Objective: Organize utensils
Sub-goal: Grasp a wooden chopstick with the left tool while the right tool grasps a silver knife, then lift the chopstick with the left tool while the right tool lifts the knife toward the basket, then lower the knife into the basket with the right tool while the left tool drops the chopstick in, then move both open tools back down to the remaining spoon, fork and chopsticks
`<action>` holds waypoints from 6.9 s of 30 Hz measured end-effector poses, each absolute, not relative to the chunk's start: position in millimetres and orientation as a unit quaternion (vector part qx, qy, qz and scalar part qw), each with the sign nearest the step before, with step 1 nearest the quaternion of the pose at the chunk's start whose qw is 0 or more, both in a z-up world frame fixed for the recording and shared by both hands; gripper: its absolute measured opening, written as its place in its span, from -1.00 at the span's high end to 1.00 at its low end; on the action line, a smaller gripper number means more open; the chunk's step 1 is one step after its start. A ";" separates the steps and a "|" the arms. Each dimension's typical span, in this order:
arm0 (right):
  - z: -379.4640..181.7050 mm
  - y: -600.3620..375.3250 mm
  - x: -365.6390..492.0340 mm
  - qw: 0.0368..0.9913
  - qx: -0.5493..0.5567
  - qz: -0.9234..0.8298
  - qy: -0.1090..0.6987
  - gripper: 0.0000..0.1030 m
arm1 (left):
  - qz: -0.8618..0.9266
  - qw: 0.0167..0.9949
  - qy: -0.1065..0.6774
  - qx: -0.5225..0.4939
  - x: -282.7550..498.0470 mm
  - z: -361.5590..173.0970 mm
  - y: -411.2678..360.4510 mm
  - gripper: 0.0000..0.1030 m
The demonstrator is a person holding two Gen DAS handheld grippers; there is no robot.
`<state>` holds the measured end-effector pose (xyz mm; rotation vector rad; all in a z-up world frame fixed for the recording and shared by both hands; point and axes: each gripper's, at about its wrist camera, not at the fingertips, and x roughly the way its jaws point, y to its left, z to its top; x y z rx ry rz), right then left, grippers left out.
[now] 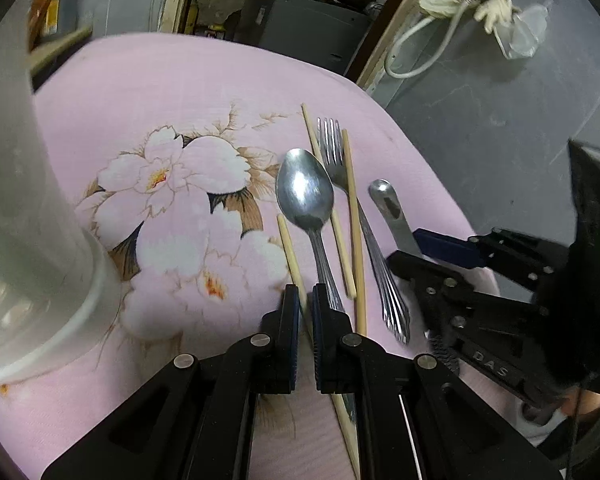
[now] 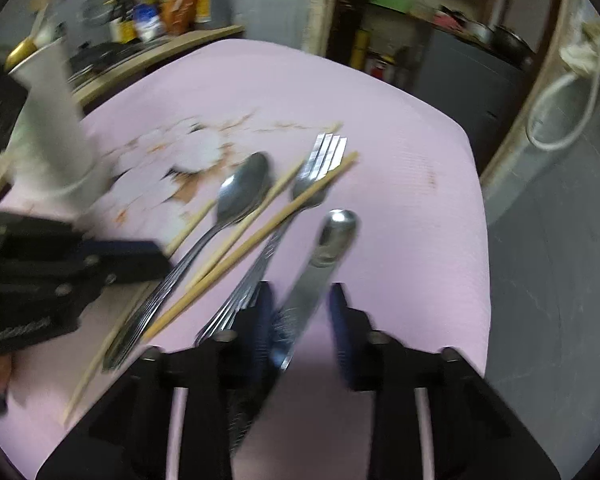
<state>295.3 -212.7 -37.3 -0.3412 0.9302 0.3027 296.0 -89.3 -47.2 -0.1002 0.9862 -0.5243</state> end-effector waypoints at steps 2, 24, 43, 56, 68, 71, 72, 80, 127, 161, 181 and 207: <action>-38.4 -210.5 278.3 0.870 -0.184 0.153 0.431 0.66 | -0.243 0.850 0.465 -0.036 285.9 -46.6 -90.4 0.92; -45.7 -215.0 212.8 0.873 -0.200 0.204 0.396 0.63 | -0.238 0.849 0.470 0.028 200.4 -32.7 -54.8 0.89; -46.8 -198.1 246.6 0.841 -0.222 0.226 0.438 0.57 | -0.247 0.799 0.541 0.084 217.7 -38.4 -66.6 0.92; -25.1 -208.7 219.2 0.884 -0.144 0.235 0.377 0.73 | -0.217 0.881 0.419 -0.027 175.3 -15.6 -34.0 0.95; 6.4 -199.7 153.8 0.947 -0.133 0.242 0.164 0.73 | -0.181 0.955 0.227 -0.058 123.8 21.5 -28.6 0.95; 10.7 -196.8 147.8 0.949 -0.135 0.247 0.140 0.73 | -0.180 0.956 0.223 -0.062 121.8 25.3 -21.9 0.95; 11.4 -195.5 145.9 0.950 -0.134 0.248 0.133 0.73 | -0.180 0.956 0.222 -0.064 122.7 24.8 -20.2 0.95; 22.2 -195.6 141.0 0.955 -0.120 0.254 0.099 0.73 | -0.179 0.963 0.190 -0.069 124.0 39.0 -9.1 0.95; 111.0 -77.0 239.8 0.936 -0.002 0.351 -0.033 0.73 | 0.024 0.976 -0.032 -0.214 224.5 121.4 169.0 0.95; 54.1 -93.6 271.5 0.929 -0.003 0.363 0.067 0.41 | 0.010 0.987 0.056 -0.147 208.5 59.0 123.9 0.32; 61.9 -198.2 218.2 0.965 -0.008 0.257 0.045 -1.00 | -0.034 0.992 0.105 -0.064 170.3 63.7 45.2 -0.82; 2.9 -295.7 249.7 0.959 -0.023 0.141 0.244 -1.00 | -0.151 0.952 0.262 0.036 205.4 9.3 -73.3 -0.83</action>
